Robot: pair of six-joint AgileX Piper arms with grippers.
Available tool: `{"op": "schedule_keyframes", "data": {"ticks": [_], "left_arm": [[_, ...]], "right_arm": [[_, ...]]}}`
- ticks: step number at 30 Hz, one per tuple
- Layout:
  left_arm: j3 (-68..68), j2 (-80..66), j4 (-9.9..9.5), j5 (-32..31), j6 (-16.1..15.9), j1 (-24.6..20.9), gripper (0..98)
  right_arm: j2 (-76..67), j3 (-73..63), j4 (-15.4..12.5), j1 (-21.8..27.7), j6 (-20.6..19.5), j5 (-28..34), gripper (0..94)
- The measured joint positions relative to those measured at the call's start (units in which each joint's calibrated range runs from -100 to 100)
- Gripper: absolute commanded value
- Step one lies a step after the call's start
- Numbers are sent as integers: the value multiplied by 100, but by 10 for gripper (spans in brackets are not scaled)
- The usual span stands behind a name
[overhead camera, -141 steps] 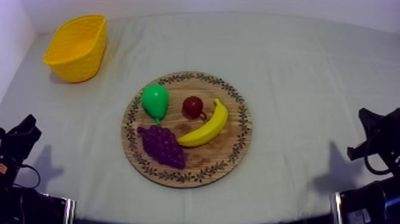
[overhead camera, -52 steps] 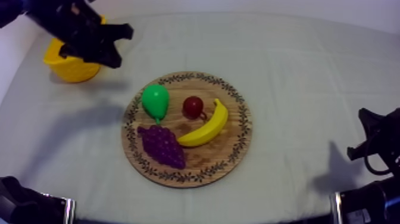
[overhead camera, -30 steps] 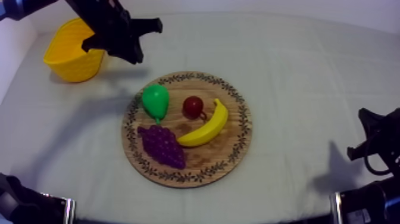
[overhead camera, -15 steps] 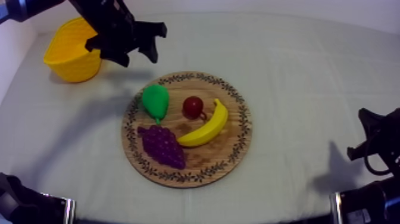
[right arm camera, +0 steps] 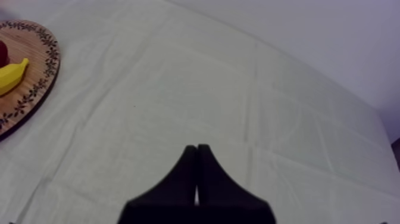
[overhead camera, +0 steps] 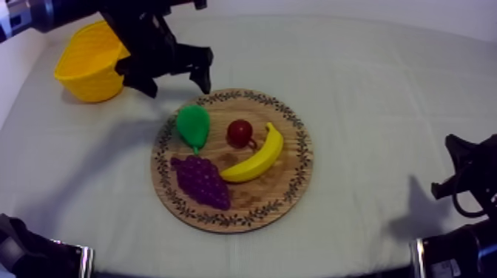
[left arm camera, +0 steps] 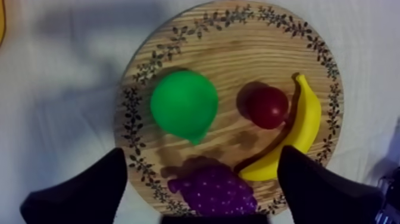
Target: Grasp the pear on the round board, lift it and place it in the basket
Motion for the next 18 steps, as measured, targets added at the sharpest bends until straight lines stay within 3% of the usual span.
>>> {"op": "schedule_keyframes", "data": {"ticks": [18], "left_arm": [[178,1309,182,-667,-132,17,960]], "right_arm": [[0,0,0,-3,0,0,4]]}}
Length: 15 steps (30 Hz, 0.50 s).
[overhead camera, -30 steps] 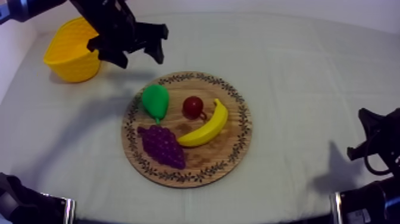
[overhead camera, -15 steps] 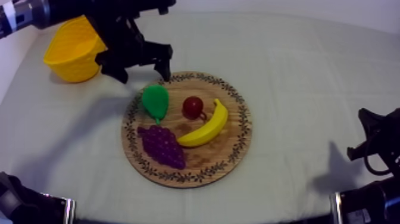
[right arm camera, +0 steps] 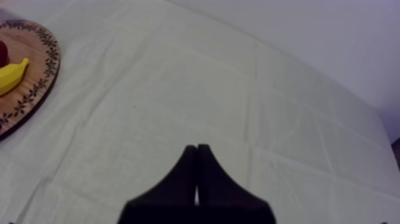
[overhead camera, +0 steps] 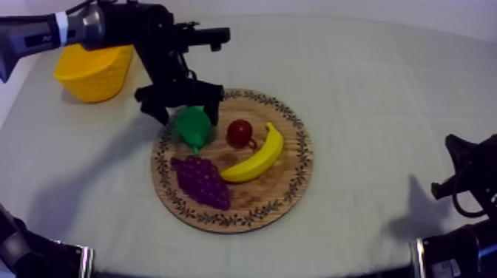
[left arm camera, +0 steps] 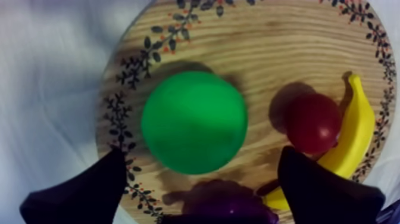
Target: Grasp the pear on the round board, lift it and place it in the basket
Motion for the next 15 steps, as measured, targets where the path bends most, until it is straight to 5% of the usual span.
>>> {"op": "schedule_keyframes", "data": {"ticks": [8,15], "left_arm": [[-108,418,29,-134,-60,-35,931],[-249,591,-28,-106,-61,-28,707]], "right_arm": [[0,0,-5,-4,0,0,4],[0,0,-5,-4,0,0,4]]}}
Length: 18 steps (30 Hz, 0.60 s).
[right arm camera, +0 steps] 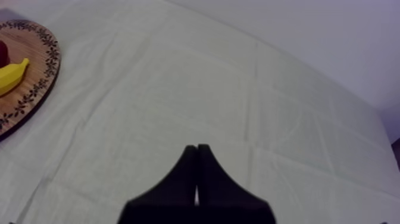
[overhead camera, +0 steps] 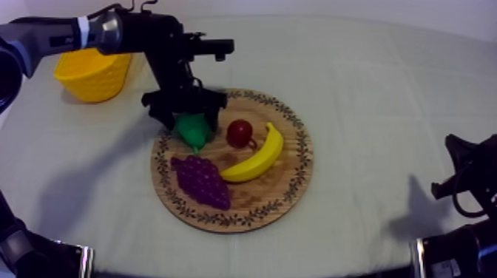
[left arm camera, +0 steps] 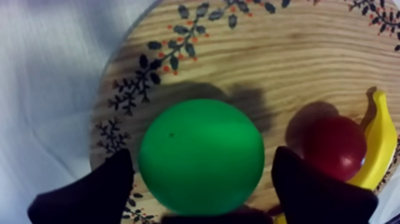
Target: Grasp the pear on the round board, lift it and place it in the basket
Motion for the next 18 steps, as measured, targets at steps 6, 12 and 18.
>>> {"op": "schedule_keyframes", "data": {"ticks": [6,12,18], "left_arm": [[-23,68,-37,12,21,8,576],[-55,74,-51,45,28,15,520],[-128,-45,-57,146,27,20,523]], "right_arm": [[0,0,-6,0,0,0,4],[0,0,-6,0,0,0,4],[0,0,-6,0,0,0,4]]}}
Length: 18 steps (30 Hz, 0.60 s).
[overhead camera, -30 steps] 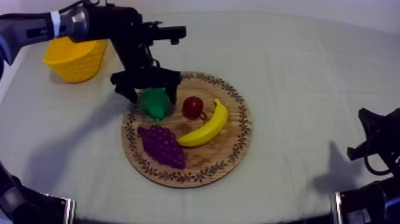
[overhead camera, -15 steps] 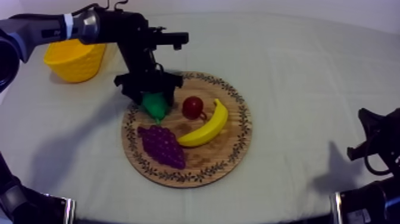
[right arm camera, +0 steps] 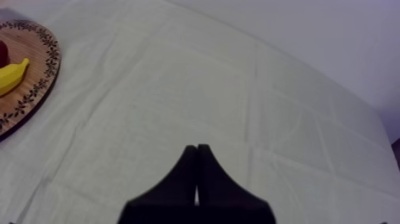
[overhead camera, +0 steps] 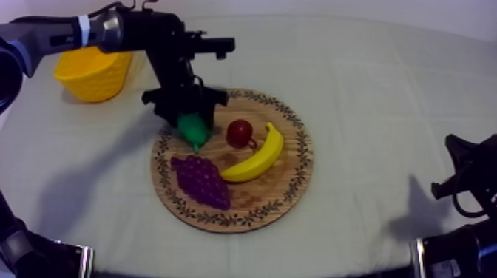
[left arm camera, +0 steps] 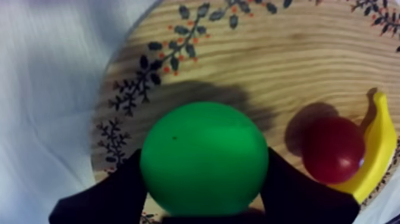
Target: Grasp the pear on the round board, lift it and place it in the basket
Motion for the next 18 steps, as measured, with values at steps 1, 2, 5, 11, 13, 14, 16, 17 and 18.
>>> {"op": "schedule_keyframes", "data": {"ticks": [1,2,5,11,13,14,16,17,18], "left_arm": [[-28,-52,0,30,-4,0,524],[-53,-95,-6,79,-4,6,525],[-179,-298,-38,242,-12,16,528],[-490,-781,-159,623,-44,36,525],[-624,-944,-208,804,-47,35,531],[-693,-1032,-226,877,-48,35,534],[-826,-1212,-259,1062,-64,29,536],[-906,-1301,-265,1141,-68,24,536],[-970,-1368,-272,1199,-76,20,535]], "right_arm": [[0,0,0,0,0,0,4],[0,0,0,0,0,0,4],[0,0,0,0,0,0,4],[0,0,5,0,0,0,4],[0,0,5,0,0,0,4],[0,0,5,0,0,0,4],[0,0,5,0,0,0,4],[0,0,5,0,0,0,4],[0,0,5,0,0,0,4]]}}
